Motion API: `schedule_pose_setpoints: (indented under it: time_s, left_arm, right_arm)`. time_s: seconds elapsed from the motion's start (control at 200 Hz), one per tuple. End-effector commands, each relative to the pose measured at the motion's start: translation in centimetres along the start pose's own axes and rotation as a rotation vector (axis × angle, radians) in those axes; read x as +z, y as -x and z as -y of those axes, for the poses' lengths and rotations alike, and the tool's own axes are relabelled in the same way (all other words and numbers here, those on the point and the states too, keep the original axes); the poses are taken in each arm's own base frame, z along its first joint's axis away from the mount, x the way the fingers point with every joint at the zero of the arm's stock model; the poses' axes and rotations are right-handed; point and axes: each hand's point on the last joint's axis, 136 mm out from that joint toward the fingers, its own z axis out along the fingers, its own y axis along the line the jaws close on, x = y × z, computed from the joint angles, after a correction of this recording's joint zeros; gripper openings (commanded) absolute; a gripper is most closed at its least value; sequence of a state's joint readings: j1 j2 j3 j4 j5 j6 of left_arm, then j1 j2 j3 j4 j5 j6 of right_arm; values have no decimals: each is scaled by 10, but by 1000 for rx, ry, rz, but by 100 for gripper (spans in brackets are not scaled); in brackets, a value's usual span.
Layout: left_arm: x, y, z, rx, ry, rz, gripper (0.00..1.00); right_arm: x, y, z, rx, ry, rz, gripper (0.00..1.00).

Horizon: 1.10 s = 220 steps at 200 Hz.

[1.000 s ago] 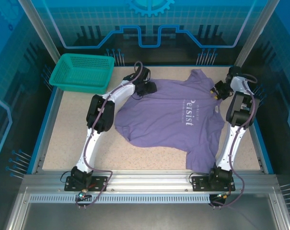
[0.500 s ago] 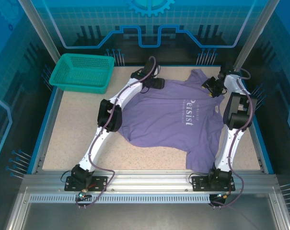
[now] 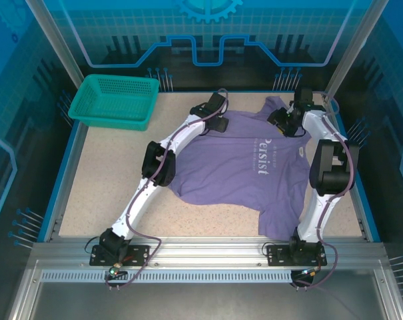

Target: Fold and stack the t-shirts

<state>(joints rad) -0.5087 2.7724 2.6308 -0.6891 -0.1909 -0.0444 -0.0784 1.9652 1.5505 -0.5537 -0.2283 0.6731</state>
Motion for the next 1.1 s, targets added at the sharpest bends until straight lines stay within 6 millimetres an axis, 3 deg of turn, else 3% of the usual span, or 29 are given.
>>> schedule_pose_setpoints:
  time_s: [0.0,0.115,0.375,0.535,0.645,0.755,1.096]
  left_arm:
    - [-5,4,-6,39,36,1,47]
    - [-5,0,-5,46,22,-18,50]
    - [-4,-13,-8,71,36,-71,41]
    - [-3,-21,-12,87,50,-100,42]
    - [-3,-21,-15,83,61,-101,30]
    - [-4,-20,-16,78,69,-95,27]
    - [-5,-10,-17,62,78,-58,0]
  right_arm:
    - [-8,-5,-9,-16,50,4,53]
    - [-9,-14,-5,-11,50,-4,53]
    - [-10,-28,-3,7,78,-29,52]
    - [-13,-31,-2,10,81,-27,52]
    - [-15,-32,-4,8,89,-28,51]
    - [-16,-34,-2,6,79,-26,51]
    - [-14,-37,6,14,71,-36,50]
